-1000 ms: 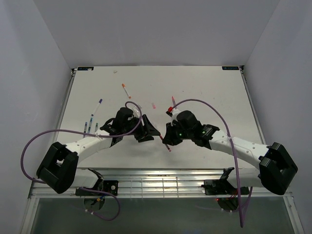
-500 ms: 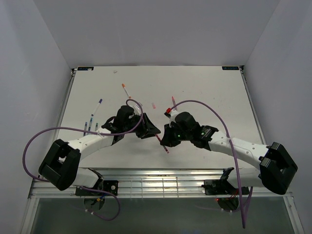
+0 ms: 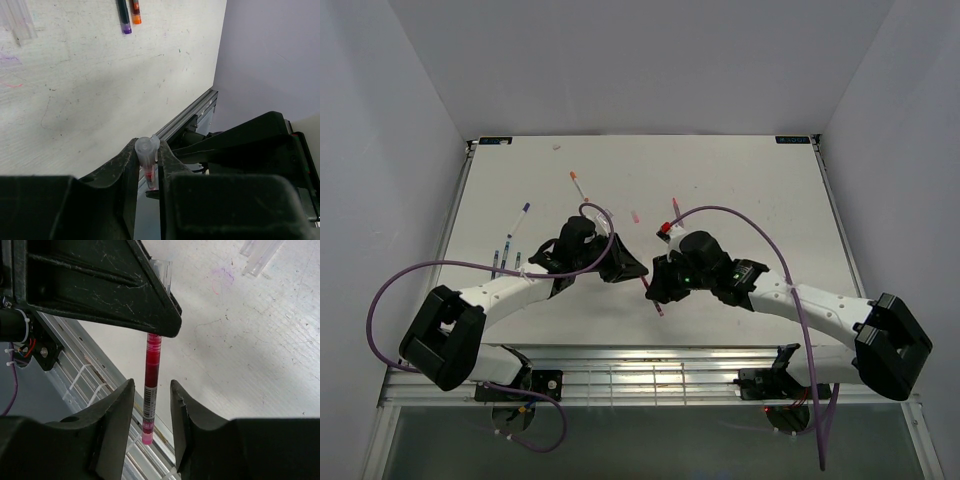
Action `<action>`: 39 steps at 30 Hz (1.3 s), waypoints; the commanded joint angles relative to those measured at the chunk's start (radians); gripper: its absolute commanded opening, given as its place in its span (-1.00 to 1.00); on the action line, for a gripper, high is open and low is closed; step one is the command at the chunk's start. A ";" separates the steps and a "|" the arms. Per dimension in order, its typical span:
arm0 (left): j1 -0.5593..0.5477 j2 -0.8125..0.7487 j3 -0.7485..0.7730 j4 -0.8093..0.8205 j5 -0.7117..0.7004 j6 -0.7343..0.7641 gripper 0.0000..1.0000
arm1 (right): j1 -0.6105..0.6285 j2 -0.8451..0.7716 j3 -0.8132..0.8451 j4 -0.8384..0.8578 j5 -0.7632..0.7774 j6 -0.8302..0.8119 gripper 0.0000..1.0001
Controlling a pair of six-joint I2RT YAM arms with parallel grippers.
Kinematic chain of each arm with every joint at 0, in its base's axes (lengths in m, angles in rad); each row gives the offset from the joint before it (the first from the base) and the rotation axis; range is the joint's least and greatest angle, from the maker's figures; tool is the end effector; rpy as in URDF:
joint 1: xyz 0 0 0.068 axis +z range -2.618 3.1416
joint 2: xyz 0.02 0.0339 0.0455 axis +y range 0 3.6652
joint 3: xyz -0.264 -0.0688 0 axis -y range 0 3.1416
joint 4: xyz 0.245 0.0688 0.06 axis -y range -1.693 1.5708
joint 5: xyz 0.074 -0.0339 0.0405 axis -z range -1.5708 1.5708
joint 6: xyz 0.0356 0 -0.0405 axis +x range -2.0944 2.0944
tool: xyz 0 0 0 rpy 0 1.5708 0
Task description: Open the pen caps
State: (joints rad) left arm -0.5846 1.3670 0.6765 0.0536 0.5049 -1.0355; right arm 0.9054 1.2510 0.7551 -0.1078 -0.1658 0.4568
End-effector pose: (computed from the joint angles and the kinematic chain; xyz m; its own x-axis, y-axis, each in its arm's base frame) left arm 0.2225 -0.1679 0.1997 -0.9474 -0.2758 -0.1627 -0.0148 0.5451 -0.8382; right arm 0.1626 0.2167 0.2384 -0.6938 -0.1794 -0.6975 -0.6170 0.6475 0.4472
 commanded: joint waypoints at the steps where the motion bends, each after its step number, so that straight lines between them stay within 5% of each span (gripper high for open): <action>1: -0.001 -0.029 0.001 0.014 -0.003 0.009 -0.84 | 0.006 0.024 0.052 0.017 0.006 -0.033 -0.17; 7: -0.001 -0.045 0.006 -0.001 -0.008 0.011 -1.00 | 0.006 0.082 0.090 0.013 -0.001 -0.046 -0.25; 10: -0.001 -0.046 0.017 -0.012 -0.016 0.012 -1.00 | 0.006 0.091 0.082 0.013 -0.003 -0.050 -0.59; 11: -0.001 -0.043 0.021 -0.018 -0.020 0.012 -1.00 | 0.006 0.097 0.079 0.007 -0.003 -0.050 -0.84; 19: 0.129 0.131 0.306 -0.242 -0.062 0.084 -1.00 | 0.148 0.067 -0.012 -0.113 0.256 -0.009 -0.85; 26: 0.255 0.245 0.486 -0.305 -0.031 0.170 -1.00 | 0.253 -0.100 -0.255 -0.006 0.264 0.173 -0.85; 33: 0.255 0.195 0.312 -0.273 -0.008 0.238 -1.00 | 0.207 -0.156 -0.169 -0.124 0.397 0.076 -0.85; 39: 0.255 0.173 0.187 -0.262 -0.002 0.278 -1.00 | -0.038 -0.073 -0.044 -0.130 0.286 -0.064 -0.85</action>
State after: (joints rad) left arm -0.3302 1.5959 0.8886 -0.2184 0.4843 -0.8043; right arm 0.9482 1.1408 0.6312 -0.2317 0.1394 0.4877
